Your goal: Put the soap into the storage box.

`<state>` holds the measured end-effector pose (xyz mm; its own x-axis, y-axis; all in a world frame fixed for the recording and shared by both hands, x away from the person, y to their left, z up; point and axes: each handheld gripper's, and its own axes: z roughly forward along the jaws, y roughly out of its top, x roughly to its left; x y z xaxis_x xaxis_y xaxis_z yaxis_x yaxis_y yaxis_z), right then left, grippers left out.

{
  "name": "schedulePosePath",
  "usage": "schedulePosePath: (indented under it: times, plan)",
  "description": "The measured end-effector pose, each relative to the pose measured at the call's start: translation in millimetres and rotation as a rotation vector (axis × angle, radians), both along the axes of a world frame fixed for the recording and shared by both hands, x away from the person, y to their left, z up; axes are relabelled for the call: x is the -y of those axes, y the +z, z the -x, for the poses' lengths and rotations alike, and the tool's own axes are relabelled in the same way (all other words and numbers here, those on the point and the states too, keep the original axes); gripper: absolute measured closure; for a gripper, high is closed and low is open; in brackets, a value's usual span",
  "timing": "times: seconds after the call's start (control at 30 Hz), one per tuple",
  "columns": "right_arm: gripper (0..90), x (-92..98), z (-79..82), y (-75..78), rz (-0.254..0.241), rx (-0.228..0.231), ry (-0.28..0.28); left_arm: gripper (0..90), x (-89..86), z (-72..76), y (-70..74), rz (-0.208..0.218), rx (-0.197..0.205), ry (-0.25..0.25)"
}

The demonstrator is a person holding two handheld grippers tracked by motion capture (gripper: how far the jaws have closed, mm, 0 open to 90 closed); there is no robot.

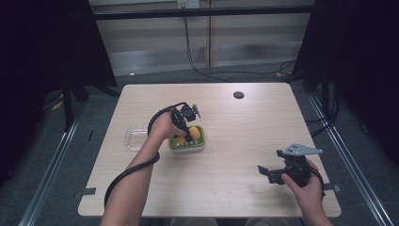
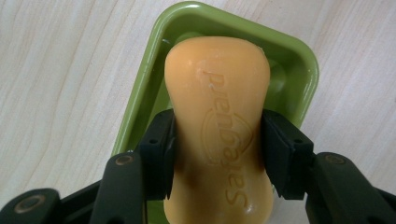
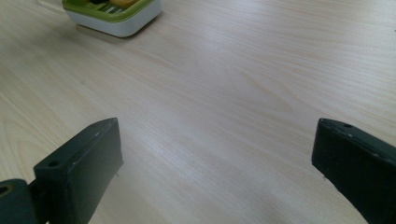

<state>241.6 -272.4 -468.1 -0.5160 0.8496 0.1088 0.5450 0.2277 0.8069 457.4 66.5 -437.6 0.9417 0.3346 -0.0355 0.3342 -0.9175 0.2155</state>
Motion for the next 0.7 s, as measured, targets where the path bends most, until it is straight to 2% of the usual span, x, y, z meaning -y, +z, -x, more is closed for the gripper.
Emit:
schedulePosePath:
  times: [0.4,0.6,0.63,0.7]
  plan:
    - [1.4,-0.7,0.2,0.2,0.002,0.0,0.002,49.2,-1.2,-1.5,-4.7,0.0,0.003,-0.008]
    - [1.4,-1.0,0.5,0.3,0.002,-0.002,0.003,49.0,-2.6,-2.0,-7.0,0.007,0.003,-0.002]
    - [1.4,-1.6,0.4,0.0,0.0,-0.002,0.003,49.0,-3.2,-2.3,-7.4,-0.002,-0.008,0.002]
    - [1.4,-1.9,0.2,0.0,0.0,-0.001,0.008,48.6,-4.1,-2.3,-9.1,0.004,0.002,0.013]
